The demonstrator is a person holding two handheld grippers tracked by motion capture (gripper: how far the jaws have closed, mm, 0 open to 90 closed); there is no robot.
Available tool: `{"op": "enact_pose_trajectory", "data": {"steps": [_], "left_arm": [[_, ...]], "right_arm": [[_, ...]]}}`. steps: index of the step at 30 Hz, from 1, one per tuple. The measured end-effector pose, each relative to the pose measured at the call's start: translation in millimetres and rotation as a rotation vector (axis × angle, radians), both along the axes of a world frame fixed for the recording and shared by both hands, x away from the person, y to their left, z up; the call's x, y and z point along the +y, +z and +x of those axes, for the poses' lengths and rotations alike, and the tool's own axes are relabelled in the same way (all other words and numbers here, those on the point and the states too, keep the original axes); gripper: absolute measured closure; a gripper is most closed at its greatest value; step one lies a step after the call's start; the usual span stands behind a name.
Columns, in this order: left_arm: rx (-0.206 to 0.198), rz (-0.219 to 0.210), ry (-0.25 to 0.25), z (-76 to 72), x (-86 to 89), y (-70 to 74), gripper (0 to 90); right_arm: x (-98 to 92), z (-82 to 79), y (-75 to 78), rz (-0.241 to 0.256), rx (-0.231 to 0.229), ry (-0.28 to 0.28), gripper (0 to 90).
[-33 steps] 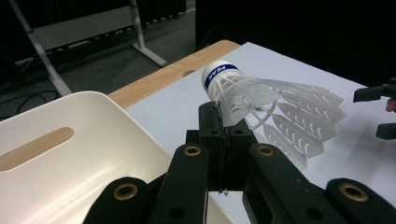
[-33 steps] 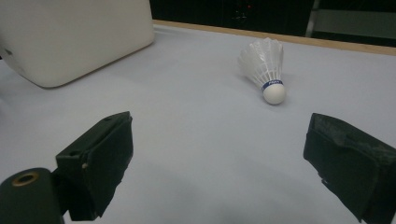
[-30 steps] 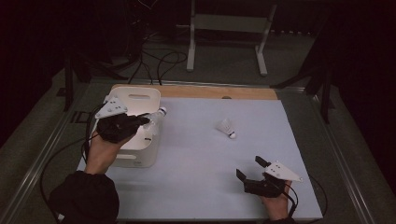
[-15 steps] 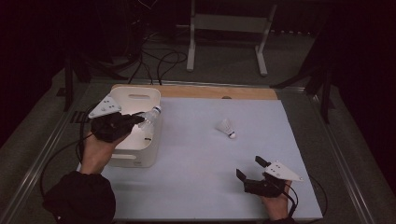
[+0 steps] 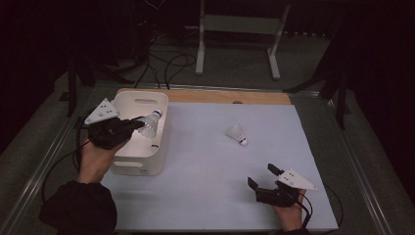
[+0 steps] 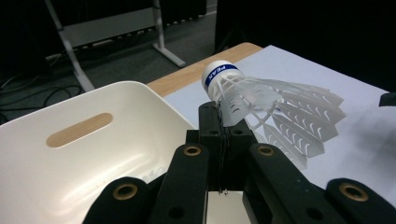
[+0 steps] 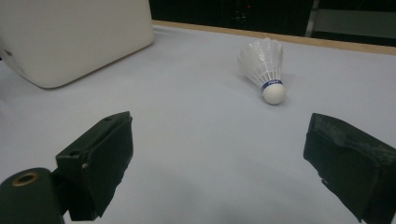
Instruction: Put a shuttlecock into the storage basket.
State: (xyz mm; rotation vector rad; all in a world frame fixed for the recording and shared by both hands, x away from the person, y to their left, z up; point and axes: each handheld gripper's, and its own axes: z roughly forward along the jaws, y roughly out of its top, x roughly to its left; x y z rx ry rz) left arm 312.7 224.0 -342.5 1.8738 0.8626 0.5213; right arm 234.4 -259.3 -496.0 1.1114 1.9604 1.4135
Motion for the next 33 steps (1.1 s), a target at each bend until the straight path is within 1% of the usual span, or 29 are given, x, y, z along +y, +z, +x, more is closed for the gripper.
{"op": "enact_pose_trajectory", "data": {"steps": [12, 31, 32, 33], "left_arm": [[-0.002, -0.001, 0.044, -2.0, 16.8, 1.5, 89.6], [-0.003, 0.011, 0.082, -3.3, 25.6, 1.5, 88.6], [-0.001, 0.011, 0.09, -3.0, 25.9, 1.6, 88.6], [0.002, 0.006, 0.103, -2.4, 25.8, 1.7, 73.9]], "right_arm": [[0.2, 0.2, -0.2, 0.001, 0.0, 0.002, 8.1], [0.1, 0.0, -0.1, 0.003, 0.001, -0.006, 8.1], [0.1, 0.0, -0.1, 0.003, 0.001, -0.006, 8.1], [0.2, 0.0, 0.0, 0.003, 0.002, -0.005, 8.1]]}}
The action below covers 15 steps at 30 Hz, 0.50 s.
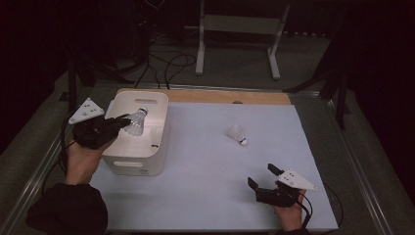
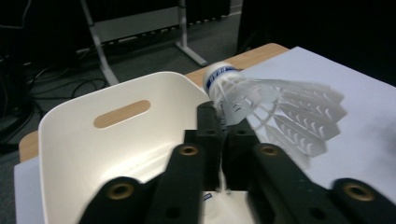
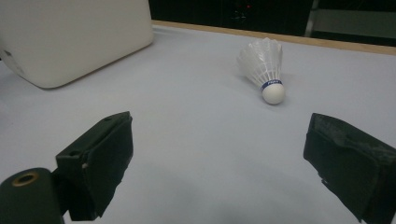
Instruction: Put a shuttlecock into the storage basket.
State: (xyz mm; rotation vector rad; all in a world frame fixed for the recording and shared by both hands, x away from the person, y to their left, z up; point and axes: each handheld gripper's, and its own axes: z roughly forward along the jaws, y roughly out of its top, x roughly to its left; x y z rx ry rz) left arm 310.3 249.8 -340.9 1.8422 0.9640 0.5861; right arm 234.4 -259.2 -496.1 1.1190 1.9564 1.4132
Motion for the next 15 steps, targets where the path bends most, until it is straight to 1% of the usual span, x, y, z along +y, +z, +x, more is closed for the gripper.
{"op": "enact_pose_trajectory", "data": {"steps": [1, 2, 4, 5, 8, 10, 13, 15], "left_arm": [[0.005, -0.008, 0.014, 0.7, -0.1, 0.1, 73.9], [0.008, -0.013, 0.029, 1.3, -0.3, 0.2, 60.3], [-0.016, 0.011, 0.088, 0.6, -2.9, 0.8, 35.8], [-0.017, 0.005, 0.097, 0.9, -3.5, 1.1, 27.8], [-0.017, -0.003, 0.118, 1.9, -4.2, 1.5, 15.6], [-0.02, -0.006, 0.115, 2.1, -5.1, 1.1, 14.5], [-0.021, -0.014, 0.112, 3.1, -7.2, 0.6, 8.3], [-0.026, -0.018, 0.11, 3.4, -8.2, 0.6, 7.4]], "right_arm": [[0.0, 0.0, 0.0, 0.0, 0.0, 0.0, 8.1], [0.1, -0.1, 0.0, -0.001, 0.002, -0.001, 8.1], [0.2, -0.1, 0.0, -0.001, 0.002, 0.0, 8.1], [0.3, -0.2, 0.0, 0.0, 0.0, 0.004, 8.1], [0.2, -0.1, 0.0, 0.0, 0.002, -0.001, 8.1], [0.2, -0.1, 0.0, 0.0, 0.0, 0.005, 8.1], [0.2, 0.0, 0.0, 0.0, 0.002, 0.0, 8.1], [0.2, -0.1, 0.0, 0.0, 0.002, 0.0, 8.1]]}}
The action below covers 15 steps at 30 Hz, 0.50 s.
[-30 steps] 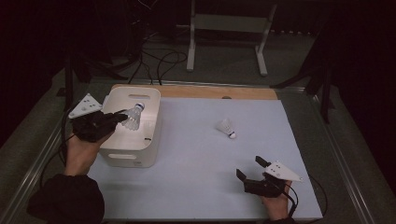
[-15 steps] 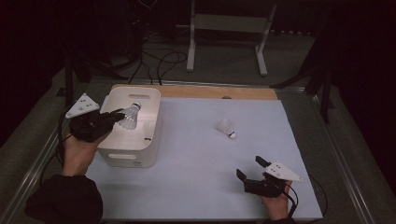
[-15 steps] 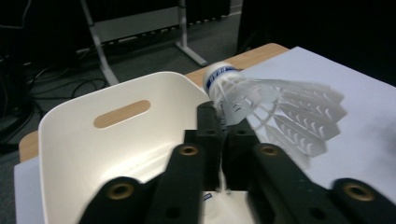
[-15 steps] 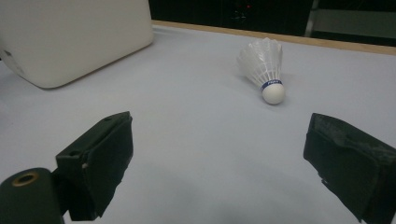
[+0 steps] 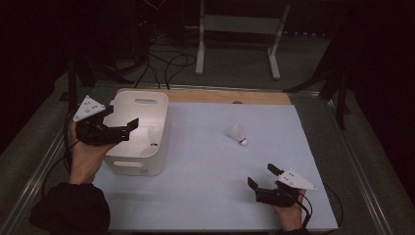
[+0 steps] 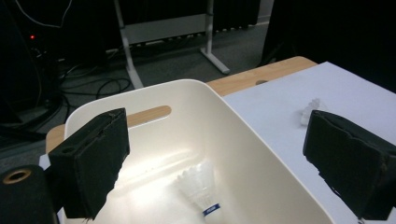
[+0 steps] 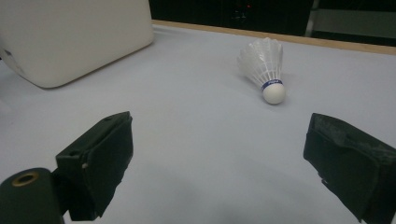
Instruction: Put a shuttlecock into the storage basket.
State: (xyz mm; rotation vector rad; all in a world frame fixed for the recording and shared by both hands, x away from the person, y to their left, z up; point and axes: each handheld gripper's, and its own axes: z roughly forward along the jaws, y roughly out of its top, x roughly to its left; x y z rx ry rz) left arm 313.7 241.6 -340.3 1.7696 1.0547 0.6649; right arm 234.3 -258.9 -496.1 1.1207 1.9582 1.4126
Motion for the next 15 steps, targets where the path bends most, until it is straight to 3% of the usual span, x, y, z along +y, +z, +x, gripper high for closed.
{"op": "enact_pose_trajectory", "data": {"steps": [15], "left_arm": [[-0.017, -0.016, -0.044, 1.0, -14.6, -1.6, 1.6]], "right_arm": [[-0.1, 0.1, 0.0, 0.0, 0.0, 0.0, 8.1]]}}
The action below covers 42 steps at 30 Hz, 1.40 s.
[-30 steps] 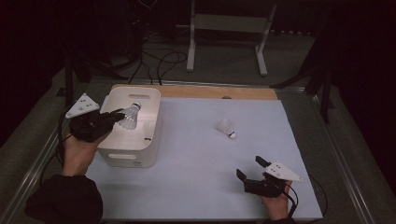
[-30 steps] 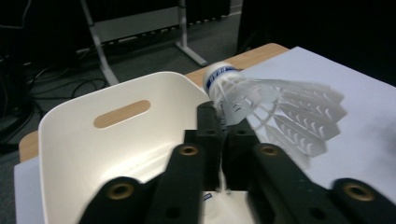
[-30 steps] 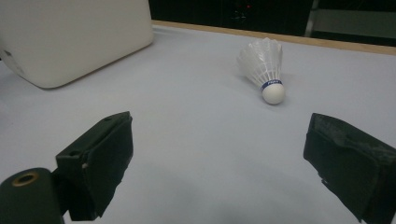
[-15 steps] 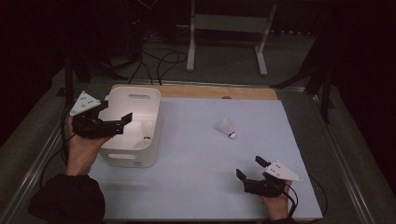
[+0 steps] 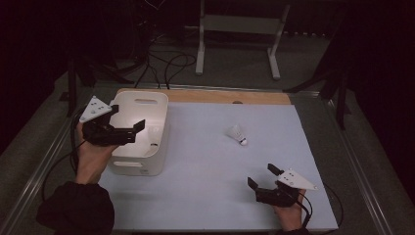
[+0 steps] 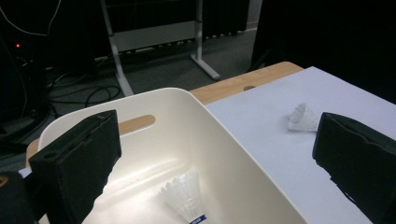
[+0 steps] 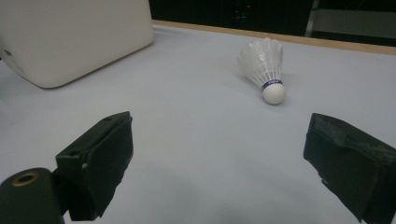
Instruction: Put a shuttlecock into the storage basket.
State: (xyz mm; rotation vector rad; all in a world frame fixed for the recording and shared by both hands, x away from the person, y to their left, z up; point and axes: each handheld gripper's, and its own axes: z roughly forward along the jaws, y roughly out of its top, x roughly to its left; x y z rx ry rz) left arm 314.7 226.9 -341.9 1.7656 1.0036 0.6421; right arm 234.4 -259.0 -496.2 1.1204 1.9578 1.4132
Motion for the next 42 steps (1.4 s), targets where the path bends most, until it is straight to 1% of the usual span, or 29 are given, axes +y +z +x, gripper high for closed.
{"op": "enact_pose_trajectory", "data": {"steps": [6, 13, 19, 26, 28, 29, 34, 40, 42], "left_arm": [[-0.008, 0.01, -0.02, 0.2, -9.8, 0.8, 1.2], [-0.013, 0.0, -0.046, 0.9, -21.4, 1.5, 1.0], [-0.012, 0.012, -0.07, 1.8, -32.9, 0.0, 1.0], [-0.02, 0.009, -0.094, 2.4, -44.8, 0.9, 1.0], [-0.021, 0.014, -0.1, 2.6, -48.1, 1.3, 1.0], [-0.021, 0.012, -0.104, 2.7, -49.7, 1.4, 1.0], [-0.021, 0.01, -0.119, 3.6, -56.9, 1.4, 1.0], [-0.022, -0.011, -0.132, 3.9, -64.7, -0.9, 1.0], [-0.019, -0.007, -0.14, 4.1, -68.2, -1.5, 1.0]], "right_arm": [[-0.2, 0.2, 0.0, 0.0, -0.004, -0.001, 8.1], [-0.5, -0.1, 0.4, -0.003, -0.004, 0.001, 8.1], [-0.9, -0.3, 0.6, 0.002, -0.005, 0.001, 8.1], [-0.9, -0.3, 0.6, 0.002, -0.008, 0.002, 8.1], [-0.8, -0.3, 0.7, 0.004, -0.009, 0.001, 8.1], [-0.9, -0.1, 0.7, 0.004, -0.011, -0.006, 8.1], [-1.0, -0.1, 0.8, 0.004, -0.011, -0.005, 8.1], [-1.2, -0.2, 0.9, 0.005, -0.011, -0.005, 8.1], [-1.2, -0.3, 1.0, 0.004, -0.011, -0.006, 8.1]]}}
